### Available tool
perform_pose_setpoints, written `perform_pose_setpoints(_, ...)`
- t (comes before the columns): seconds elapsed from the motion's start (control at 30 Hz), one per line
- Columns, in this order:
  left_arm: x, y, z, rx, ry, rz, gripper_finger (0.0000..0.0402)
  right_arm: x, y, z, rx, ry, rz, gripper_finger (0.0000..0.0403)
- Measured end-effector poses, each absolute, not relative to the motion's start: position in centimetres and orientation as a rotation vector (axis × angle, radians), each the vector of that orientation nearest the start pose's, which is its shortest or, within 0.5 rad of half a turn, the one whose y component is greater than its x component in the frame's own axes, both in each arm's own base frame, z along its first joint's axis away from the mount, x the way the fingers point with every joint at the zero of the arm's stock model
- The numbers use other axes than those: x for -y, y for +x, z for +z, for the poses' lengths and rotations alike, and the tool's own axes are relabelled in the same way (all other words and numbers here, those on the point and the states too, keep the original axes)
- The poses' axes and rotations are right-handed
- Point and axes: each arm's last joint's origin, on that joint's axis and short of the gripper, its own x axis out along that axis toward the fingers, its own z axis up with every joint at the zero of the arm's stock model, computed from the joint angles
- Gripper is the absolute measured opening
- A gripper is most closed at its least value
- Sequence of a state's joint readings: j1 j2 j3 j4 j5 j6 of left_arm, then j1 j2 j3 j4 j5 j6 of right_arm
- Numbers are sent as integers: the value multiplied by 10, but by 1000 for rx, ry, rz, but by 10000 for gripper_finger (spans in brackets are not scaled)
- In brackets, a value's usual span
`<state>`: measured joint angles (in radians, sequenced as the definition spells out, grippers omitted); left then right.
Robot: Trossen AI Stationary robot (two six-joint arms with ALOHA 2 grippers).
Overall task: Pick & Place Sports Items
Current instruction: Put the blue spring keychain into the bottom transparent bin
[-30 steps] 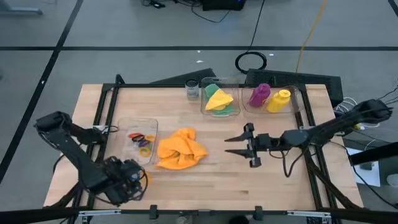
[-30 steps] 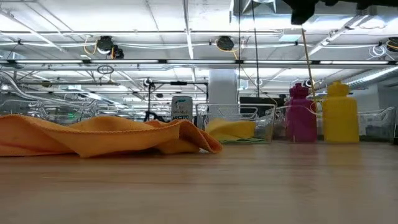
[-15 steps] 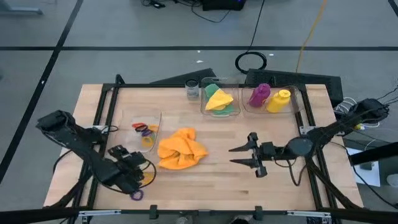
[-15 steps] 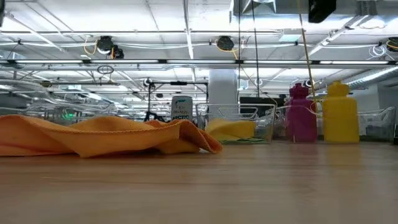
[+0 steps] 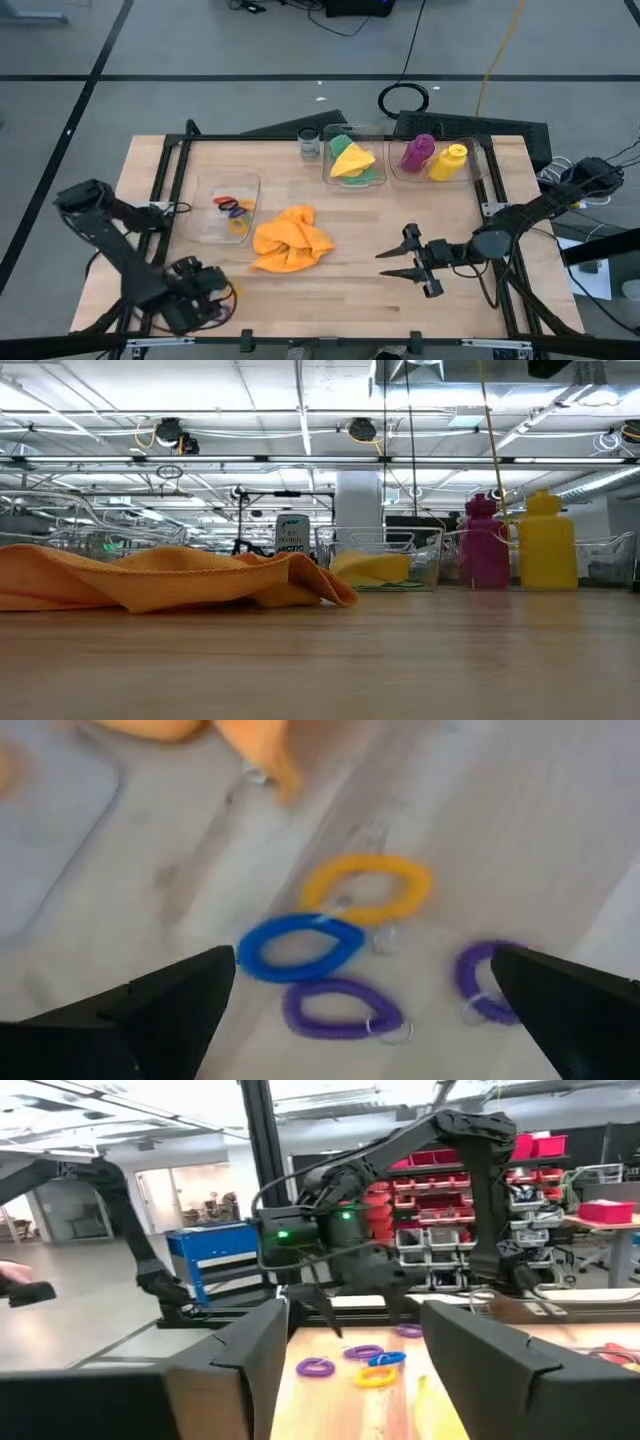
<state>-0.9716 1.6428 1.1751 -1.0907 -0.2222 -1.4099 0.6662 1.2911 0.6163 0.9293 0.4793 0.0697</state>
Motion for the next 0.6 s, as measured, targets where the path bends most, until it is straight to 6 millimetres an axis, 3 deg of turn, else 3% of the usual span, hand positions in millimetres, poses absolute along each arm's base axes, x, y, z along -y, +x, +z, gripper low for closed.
perform_pose_setpoints(0.23, 236, 153, 206, -1282, -226, 387, 367, -154, 218, 273, 187, 219, 195, 169)
perform_pose_setpoints(0.6, 220, 150, 167, -1357, -218, 380, 367, -154, 218, 273, 187, 219, 195, 169)
